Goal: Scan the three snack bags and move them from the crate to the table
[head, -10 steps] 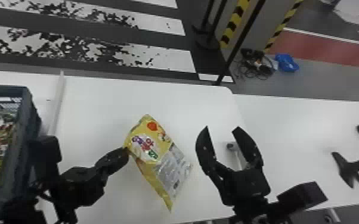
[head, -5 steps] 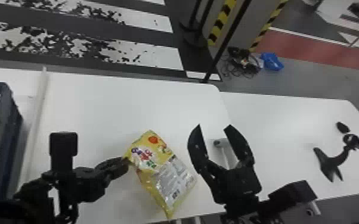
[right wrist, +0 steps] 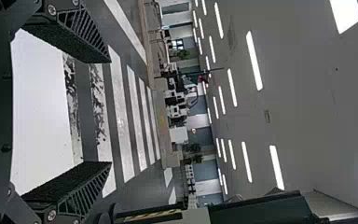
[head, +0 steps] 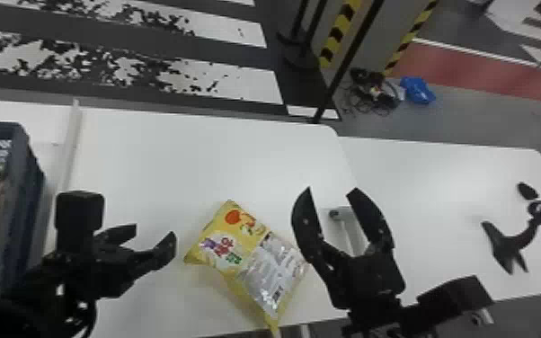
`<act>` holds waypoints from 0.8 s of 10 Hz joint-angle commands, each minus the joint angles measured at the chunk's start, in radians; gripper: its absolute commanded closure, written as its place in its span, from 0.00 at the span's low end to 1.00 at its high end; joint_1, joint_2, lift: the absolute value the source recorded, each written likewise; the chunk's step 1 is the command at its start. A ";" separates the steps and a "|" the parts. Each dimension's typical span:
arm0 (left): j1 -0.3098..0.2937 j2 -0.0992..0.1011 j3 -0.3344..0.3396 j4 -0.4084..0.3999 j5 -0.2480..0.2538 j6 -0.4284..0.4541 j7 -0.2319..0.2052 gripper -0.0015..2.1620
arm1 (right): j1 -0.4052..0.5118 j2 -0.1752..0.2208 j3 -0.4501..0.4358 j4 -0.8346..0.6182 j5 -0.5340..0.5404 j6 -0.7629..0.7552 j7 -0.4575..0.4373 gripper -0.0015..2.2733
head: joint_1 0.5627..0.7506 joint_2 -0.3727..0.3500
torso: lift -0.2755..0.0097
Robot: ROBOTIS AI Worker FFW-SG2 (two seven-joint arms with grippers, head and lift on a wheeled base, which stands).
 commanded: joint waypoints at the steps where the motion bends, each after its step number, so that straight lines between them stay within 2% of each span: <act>1: 0.067 0.015 0.067 -0.079 0.005 -0.044 -0.010 0.02 | 0.007 0.000 0.000 0.000 0.000 -0.009 0.002 0.05 | 0.70 0.12 | 0.75; 2: 0.123 0.028 0.101 -0.151 0.018 -0.096 -0.013 0.02 | 0.007 0.000 0.003 0.000 0.000 -0.006 0.002 0.05 | 0.70 0.17 | 0.75; 4: 0.237 0.035 0.167 -0.253 0.023 -0.286 -0.010 0.02 | 0.007 0.000 0.011 0.002 0.000 0.012 0.005 0.05 | 0.70 0.26 | 0.75; 6: 0.318 0.058 0.179 -0.297 0.020 -0.513 0.018 0.02 | 0.008 -0.002 0.015 0.018 0.000 0.024 0.014 0.05 | 0.70 0.34 | 0.75; 7: 0.350 0.058 0.178 -0.309 0.011 -0.584 0.025 0.02 | 0.011 -0.003 0.018 0.026 0.000 0.024 0.017 0.05 | 0.70 0.37 | 0.75; 8: 0.372 0.056 0.173 -0.305 -0.022 -0.621 0.042 0.02 | 0.017 -0.006 0.026 0.029 0.003 0.037 0.018 0.05 | 0.70 0.38 | 0.75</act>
